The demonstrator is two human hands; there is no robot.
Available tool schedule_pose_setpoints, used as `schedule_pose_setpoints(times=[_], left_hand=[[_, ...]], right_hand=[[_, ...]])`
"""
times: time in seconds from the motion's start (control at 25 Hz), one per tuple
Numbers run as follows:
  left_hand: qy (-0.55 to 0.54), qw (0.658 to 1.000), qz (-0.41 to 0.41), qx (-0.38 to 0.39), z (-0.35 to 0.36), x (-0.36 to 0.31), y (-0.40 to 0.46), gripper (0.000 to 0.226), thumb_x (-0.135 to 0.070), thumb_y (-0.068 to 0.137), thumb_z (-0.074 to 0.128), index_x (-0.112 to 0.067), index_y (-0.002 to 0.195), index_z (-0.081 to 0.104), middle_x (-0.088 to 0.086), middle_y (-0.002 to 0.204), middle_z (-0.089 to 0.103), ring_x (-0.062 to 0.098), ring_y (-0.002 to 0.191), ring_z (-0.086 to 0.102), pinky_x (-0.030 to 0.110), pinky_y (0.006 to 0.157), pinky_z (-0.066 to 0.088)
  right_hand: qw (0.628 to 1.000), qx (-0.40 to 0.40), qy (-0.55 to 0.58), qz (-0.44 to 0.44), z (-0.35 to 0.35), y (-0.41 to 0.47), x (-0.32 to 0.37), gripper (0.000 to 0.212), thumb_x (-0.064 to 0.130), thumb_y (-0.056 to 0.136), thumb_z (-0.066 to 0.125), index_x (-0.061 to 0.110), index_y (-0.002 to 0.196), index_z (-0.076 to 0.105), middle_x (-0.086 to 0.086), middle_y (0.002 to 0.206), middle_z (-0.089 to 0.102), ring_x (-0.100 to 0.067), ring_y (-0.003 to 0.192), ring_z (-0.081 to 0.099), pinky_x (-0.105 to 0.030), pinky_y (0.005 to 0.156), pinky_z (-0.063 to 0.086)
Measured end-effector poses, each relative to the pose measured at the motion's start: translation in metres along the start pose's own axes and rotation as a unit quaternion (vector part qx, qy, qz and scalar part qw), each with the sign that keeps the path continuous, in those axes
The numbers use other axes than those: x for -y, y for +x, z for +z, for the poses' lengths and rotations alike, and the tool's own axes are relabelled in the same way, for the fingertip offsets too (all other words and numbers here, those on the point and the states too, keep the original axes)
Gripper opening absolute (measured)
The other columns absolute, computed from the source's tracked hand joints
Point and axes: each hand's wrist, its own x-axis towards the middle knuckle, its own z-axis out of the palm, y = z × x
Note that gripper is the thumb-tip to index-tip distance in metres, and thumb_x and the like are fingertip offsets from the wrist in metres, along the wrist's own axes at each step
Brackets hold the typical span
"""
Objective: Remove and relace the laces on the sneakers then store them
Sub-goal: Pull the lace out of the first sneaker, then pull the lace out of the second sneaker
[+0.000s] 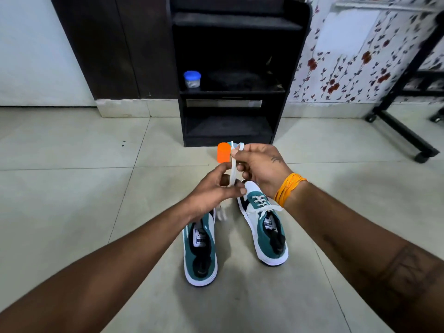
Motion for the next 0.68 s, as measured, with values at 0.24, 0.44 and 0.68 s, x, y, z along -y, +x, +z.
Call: schedule_pose_setpoints(times=[0.24,0.44,0.68], left_hand=[[0.049,0.998,0.025,-0.006,0.002,-0.037,0.015,0.027,-0.028,0.099,0.068,-0.004,0.088,0.070,-0.002,0.070,0.056,0.009,0.063,0.051,0.036,0.072,0.055],[0.069,0.992,0.071,-0.084,0.021,-0.086,0.036,0.051,-0.043,0.101,0.063,-0.003,0.071,0.053,0.008,0.070,0.043,0.020,0.066,0.041,0.030,0.063,0.054],[0.146,0.984,0.048,-0.095,0.033,-0.127,0.061,0.064,-0.059,0.090,0.066,0.003,0.078,0.064,0.008,0.065,0.054,0.019,0.061,0.047,0.033,0.062,0.042]], right_hand=[[0.994,-0.086,-0.037,0.051,-0.055,-0.010,0.023,0.006,0.008,0.092,0.073,0.007,0.088,0.069,-0.008,0.071,0.063,-0.011,0.050,0.055,-0.021,0.046,0.047],[0.982,-0.049,-0.108,0.148,-0.078,-0.027,0.011,0.002,0.010,0.094,0.068,0.008,0.093,0.066,-0.012,0.076,0.063,-0.015,0.050,0.052,-0.022,0.048,0.047],[0.960,0.015,-0.232,0.156,-0.094,-0.045,0.036,0.040,0.023,0.088,0.074,0.007,0.121,0.059,-0.010,0.091,0.066,-0.020,0.064,0.060,-0.027,0.054,0.050]])
